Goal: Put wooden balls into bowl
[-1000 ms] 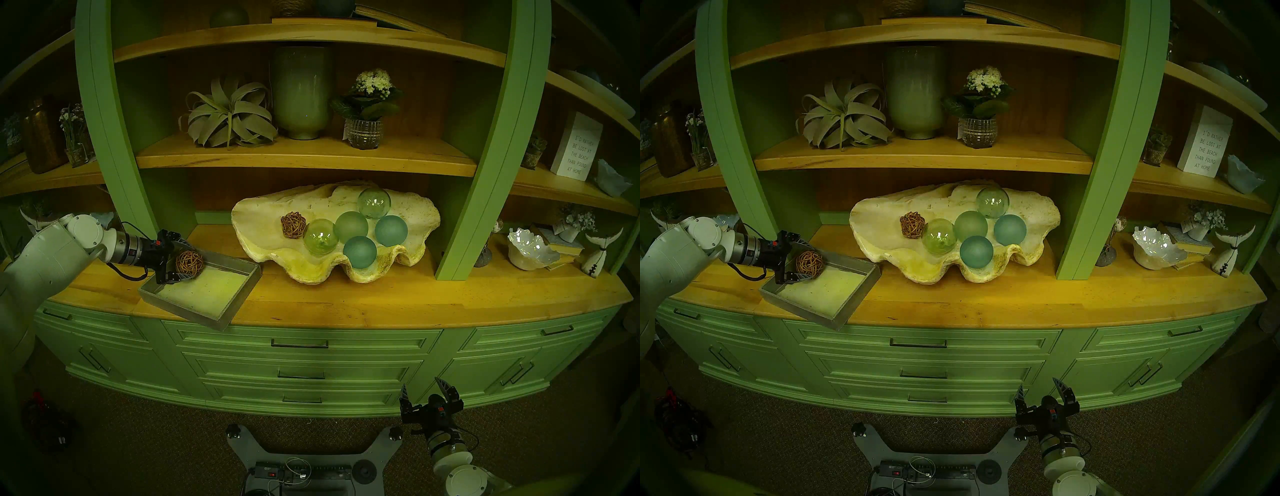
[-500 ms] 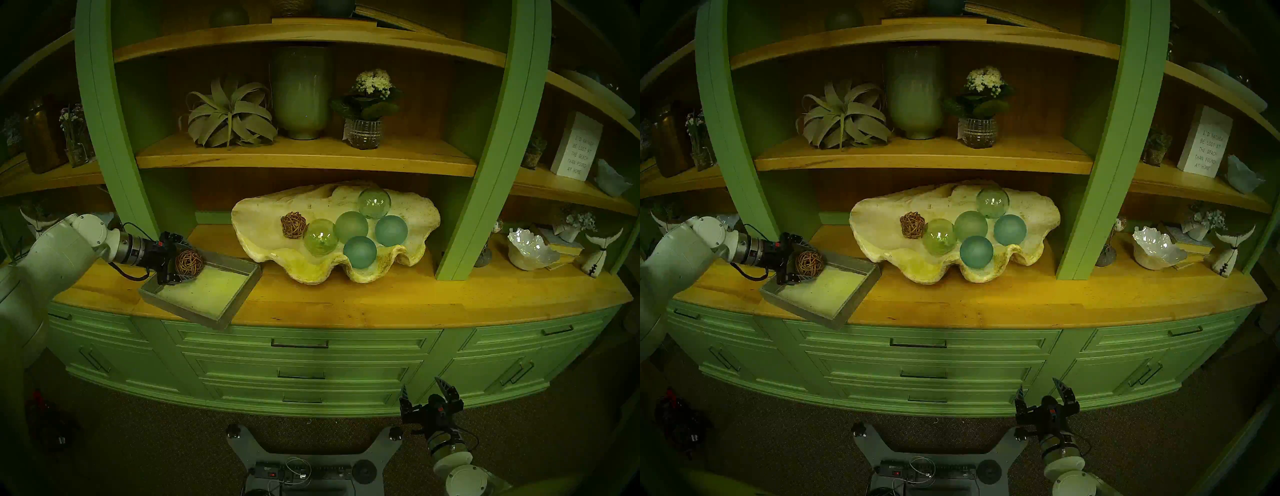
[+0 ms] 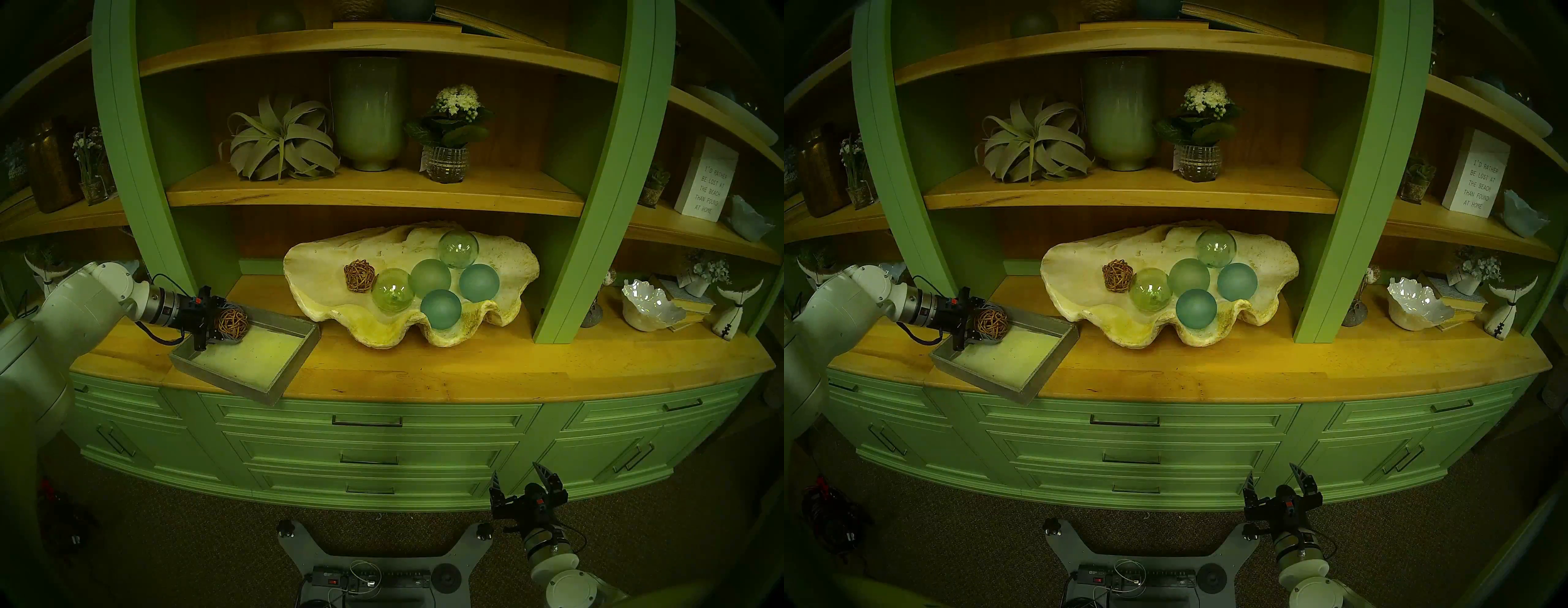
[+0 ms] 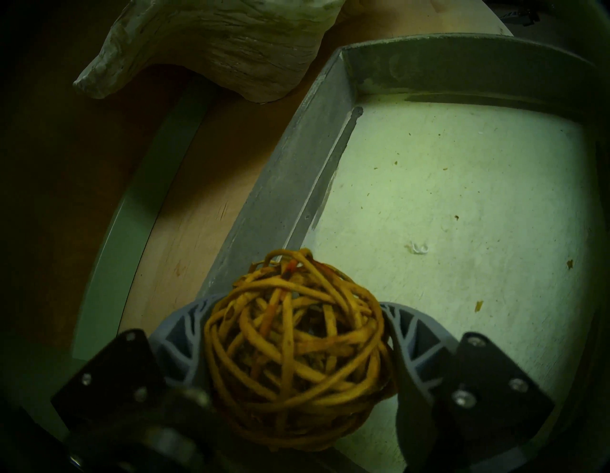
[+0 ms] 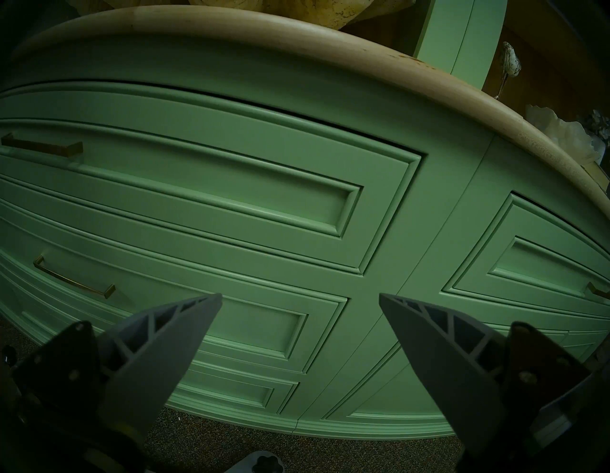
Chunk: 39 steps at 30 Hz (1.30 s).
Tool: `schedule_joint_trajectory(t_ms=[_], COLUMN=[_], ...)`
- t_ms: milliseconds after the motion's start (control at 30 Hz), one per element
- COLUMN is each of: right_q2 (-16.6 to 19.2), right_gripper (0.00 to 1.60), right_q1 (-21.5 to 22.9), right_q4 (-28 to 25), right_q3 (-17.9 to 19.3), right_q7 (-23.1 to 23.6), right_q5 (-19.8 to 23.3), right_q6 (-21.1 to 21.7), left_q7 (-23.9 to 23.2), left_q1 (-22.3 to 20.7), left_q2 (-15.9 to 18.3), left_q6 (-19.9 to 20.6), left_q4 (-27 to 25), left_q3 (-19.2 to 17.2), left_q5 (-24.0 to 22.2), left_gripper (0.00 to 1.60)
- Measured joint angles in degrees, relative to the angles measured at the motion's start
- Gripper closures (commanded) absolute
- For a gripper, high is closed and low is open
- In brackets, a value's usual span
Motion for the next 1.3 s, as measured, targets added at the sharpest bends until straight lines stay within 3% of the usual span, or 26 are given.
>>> schedule_joint_trajectory(t_ms=[233,433,800,833,867,1133,1300], right_q2=[0.00,0.00,0.00,-0.01,0.00,0.00,0.00], right_gripper=[0.00,0.00,0.00,0.00,0.00,0.00,0.00], right_q1=[0.00,0.01,0.01,0.01,0.01,0.01,0.01], right_q4=[0.00,0.07,0.12,0.12,0.12,0.11,0.11], right_q3=[0.00,-0.02,-0.03,-0.03,-0.03,-0.03,-0.02], right_q7=[0.00,0.00,0.00,0.00,0.00,0.00,0.00], right_q5=[0.01,0.01,0.01,0.01,0.01,0.00,-0.01], right_q6=[0.00,-0.01,-0.01,-0.01,-0.01,-0.01,-0.01], left_q7=[-3.04,-7.89,-8.71,-9.23,-9.65,-12.02,-11.03], left_q1=[0.16,0.44,1.45,1.84,2.14,3.83,4.97], left_q2=[0.07,2.01,6.83,7.82,8.55,13.01,16.48], left_q6=[-0.92,-1.48,-0.51,0.16,0.69,3.35,4.51], left_q4=[-0.25,-5.61,-15.55,-17.16,-18.31,-25.49,-30.23], left_q3=[-1.32,-3.61,-5.76,-5.84,-5.87,-5.92,-6.20], left_q5=[-1.98,-6.26,-12.39,-13.20,-13.75,-15.82,-15.51], left_gripper=[1.60,1.60,1.60,1.46,0.00,0.00,0.00])
